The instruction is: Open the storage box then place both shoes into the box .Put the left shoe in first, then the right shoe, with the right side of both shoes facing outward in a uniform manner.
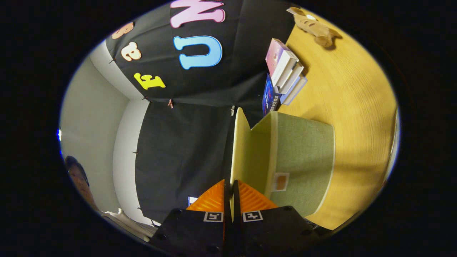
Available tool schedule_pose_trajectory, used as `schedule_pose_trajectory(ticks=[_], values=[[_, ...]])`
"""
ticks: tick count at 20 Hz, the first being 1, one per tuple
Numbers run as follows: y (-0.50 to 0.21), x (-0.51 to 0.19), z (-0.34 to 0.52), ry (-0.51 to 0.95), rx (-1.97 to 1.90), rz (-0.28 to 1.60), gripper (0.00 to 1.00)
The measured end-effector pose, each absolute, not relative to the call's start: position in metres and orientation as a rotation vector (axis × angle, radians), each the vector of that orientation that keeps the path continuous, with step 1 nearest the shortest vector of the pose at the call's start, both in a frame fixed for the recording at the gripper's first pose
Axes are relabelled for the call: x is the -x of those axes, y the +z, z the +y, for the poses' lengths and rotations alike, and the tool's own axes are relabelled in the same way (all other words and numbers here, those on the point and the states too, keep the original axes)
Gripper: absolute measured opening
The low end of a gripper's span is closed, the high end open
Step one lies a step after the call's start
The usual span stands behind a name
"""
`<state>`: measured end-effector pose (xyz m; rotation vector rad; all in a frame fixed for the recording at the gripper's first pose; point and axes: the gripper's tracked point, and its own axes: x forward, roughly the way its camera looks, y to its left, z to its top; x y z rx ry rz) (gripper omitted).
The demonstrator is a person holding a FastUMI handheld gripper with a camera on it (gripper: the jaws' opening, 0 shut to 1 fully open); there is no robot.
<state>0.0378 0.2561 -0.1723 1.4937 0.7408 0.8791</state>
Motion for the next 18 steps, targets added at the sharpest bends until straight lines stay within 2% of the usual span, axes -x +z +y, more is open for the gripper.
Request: schedule_pose_trajectory(ticks=[10,18], values=[[-0.053,-0.072,0.324,0.858,-1.276,0.591,0.08],[-0.025,-0.095,0.427,0.891,-1.212,0.628,0.08]])
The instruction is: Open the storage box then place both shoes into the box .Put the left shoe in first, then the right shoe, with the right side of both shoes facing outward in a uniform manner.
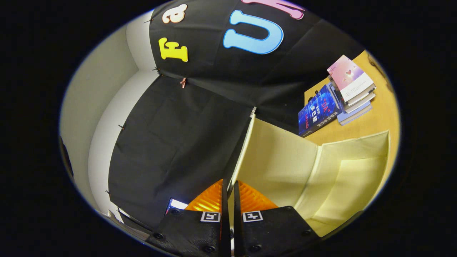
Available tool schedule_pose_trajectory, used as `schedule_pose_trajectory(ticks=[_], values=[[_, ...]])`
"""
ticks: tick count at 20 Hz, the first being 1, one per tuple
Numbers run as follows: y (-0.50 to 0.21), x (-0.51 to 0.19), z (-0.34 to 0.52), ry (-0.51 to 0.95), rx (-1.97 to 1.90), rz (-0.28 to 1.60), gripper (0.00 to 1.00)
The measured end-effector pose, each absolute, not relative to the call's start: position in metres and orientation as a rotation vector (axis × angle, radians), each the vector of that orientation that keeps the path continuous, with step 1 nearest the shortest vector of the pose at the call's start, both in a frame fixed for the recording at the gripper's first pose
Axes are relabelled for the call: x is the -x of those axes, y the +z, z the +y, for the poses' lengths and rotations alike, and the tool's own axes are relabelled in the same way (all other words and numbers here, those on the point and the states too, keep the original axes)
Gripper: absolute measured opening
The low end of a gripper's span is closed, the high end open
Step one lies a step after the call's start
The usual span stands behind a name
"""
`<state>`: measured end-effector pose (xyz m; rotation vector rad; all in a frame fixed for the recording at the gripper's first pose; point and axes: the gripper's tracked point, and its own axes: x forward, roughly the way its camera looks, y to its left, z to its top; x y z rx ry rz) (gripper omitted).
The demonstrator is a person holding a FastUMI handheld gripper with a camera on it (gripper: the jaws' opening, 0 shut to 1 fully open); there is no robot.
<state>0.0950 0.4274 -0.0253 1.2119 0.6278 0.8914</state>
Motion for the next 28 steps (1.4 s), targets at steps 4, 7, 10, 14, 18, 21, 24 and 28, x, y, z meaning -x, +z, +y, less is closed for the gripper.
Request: schedule_pose_trajectory(ticks=[4,7,10,14,18,21,24,28], values=[[-0.028,-0.096,0.457,0.909,-1.185,0.644,0.11],[-0.029,-0.098,0.465,0.908,-1.177,0.644,0.20],[-0.030,-0.097,0.463,0.911,-1.173,0.634,0.52],[-0.047,-0.097,0.446,0.861,-1.047,0.592,0.79],[-0.079,-0.093,0.399,0.736,-0.813,0.527,0.97],[-0.106,-0.082,0.345,0.610,-0.641,0.521,0.97],[-0.138,-0.064,0.278,0.461,-0.480,0.550,0.97],[-0.179,-0.022,0.199,0.304,-0.289,0.614,0.97]])
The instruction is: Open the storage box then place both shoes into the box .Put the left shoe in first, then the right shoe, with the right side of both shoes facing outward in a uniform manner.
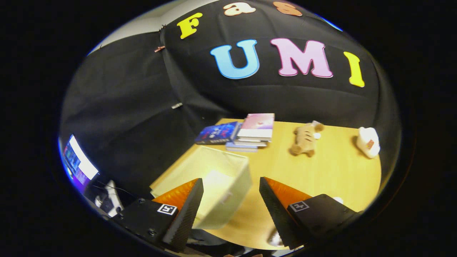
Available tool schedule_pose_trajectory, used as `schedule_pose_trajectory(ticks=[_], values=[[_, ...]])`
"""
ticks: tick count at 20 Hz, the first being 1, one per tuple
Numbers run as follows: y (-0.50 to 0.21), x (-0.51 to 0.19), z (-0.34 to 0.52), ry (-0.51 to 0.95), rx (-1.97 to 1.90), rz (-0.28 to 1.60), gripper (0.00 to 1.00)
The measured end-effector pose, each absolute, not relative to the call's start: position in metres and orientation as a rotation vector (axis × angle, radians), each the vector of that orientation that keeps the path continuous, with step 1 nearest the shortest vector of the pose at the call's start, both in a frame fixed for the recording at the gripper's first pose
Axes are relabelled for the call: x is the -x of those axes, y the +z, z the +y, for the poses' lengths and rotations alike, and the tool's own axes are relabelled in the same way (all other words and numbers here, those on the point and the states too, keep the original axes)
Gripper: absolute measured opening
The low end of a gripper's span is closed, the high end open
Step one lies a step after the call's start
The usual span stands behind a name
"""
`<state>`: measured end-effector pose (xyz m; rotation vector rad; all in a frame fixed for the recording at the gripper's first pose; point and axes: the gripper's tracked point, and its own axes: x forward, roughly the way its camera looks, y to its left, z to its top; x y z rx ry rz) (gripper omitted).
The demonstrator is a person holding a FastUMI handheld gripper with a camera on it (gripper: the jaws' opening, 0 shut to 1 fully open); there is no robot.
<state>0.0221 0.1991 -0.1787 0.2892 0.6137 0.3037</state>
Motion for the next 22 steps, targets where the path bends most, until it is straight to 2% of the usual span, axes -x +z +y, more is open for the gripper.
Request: schedule_pose_trajectory(ticks=[7,11,15,19,20,22], values=[[-0.268,0.041,0.105,0.080,-0.163,0.807,0.97],[-0.332,0.076,0.081,0.048,-0.099,0.945,0.96],[-0.379,0.086,0.073,0.040,-0.061,1.013,0.76],[-0.413,0.056,0.069,-0.032,-0.140,0.987,0.72],[-0.422,0.047,0.064,-0.058,-0.154,0.981,0.68],[-0.428,0.029,0.071,-0.072,-0.241,0.949,0.53]])
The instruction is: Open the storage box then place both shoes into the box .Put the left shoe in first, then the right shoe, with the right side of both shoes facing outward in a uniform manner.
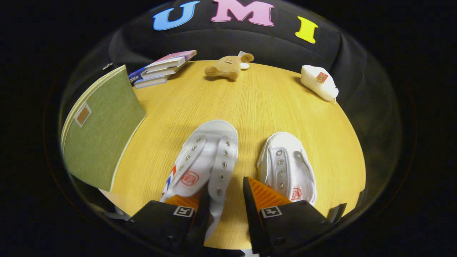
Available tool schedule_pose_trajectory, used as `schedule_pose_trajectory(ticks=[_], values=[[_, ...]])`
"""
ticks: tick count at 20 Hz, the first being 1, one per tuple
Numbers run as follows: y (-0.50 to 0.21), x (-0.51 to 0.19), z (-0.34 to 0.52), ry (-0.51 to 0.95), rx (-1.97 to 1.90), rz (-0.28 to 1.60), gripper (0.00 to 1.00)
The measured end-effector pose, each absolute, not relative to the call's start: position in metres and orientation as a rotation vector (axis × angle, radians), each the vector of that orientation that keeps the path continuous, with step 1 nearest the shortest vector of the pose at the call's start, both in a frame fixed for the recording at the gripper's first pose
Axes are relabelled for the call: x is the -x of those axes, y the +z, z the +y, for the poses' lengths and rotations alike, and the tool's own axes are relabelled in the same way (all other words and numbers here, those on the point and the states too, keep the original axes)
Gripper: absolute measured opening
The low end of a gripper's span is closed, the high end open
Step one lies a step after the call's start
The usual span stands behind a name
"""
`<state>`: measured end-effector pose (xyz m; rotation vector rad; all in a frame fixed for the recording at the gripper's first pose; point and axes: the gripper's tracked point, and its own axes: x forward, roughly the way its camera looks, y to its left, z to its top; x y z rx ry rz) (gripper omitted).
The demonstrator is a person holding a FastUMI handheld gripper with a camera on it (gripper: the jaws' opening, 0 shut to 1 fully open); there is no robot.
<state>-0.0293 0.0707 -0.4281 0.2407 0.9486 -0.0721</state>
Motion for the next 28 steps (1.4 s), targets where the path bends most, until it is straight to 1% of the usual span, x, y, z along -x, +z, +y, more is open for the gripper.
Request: schedule_pose_trajectory(ticks=[2,4,5,6,12,19,24,28], values=[[-0.429,0.028,0.065,-0.113,-0.258,0.948,0.27],[-0.429,0.027,0.064,-0.118,-0.273,0.949,0.10],[-0.426,0.028,0.067,-0.123,-0.295,0.955,0.10],[-0.421,0.029,0.067,-0.125,-0.308,0.955,0.07],[-0.362,0.022,0.073,-0.119,-0.372,0.925,0.07],[-0.249,-0.009,0.096,-0.088,-0.421,0.875,0.07],[-0.176,-0.040,0.158,0.007,-0.469,0.848,0.07],[-0.161,-0.056,0.222,0.066,-0.560,0.906,0.07]])
